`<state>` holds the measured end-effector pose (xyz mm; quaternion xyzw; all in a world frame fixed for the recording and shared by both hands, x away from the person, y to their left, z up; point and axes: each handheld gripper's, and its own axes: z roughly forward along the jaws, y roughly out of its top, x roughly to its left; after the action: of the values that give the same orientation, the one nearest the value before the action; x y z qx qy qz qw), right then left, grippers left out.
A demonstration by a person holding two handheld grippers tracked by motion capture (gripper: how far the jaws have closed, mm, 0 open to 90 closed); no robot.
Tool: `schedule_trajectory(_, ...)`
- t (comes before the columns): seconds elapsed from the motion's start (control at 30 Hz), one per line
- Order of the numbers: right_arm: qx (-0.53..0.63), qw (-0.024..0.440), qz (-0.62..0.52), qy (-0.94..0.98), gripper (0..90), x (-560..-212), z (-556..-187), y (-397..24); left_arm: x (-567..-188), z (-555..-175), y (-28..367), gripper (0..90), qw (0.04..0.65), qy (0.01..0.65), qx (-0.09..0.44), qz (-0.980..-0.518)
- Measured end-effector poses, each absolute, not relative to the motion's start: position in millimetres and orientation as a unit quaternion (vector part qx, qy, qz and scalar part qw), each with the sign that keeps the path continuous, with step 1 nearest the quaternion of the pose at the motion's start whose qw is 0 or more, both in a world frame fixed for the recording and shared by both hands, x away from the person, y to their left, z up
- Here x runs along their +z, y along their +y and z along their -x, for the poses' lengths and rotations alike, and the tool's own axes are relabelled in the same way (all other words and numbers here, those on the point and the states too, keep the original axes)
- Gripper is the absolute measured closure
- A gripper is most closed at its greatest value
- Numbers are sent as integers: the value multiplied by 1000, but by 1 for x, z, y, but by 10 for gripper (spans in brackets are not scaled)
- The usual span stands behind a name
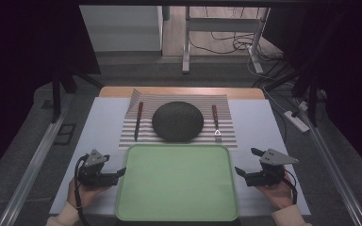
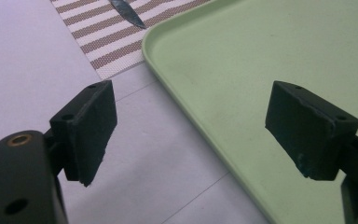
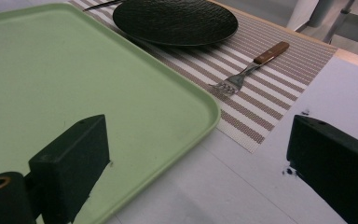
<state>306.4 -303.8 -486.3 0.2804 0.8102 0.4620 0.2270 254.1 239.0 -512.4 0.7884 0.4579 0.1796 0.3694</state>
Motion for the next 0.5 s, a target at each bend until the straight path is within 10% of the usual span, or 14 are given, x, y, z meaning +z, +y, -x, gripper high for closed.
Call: schedule_trajectory(0.5,456,216,-281,816,59,-488,-306,-303,-508,-254,235,176,372,451,179,-792)
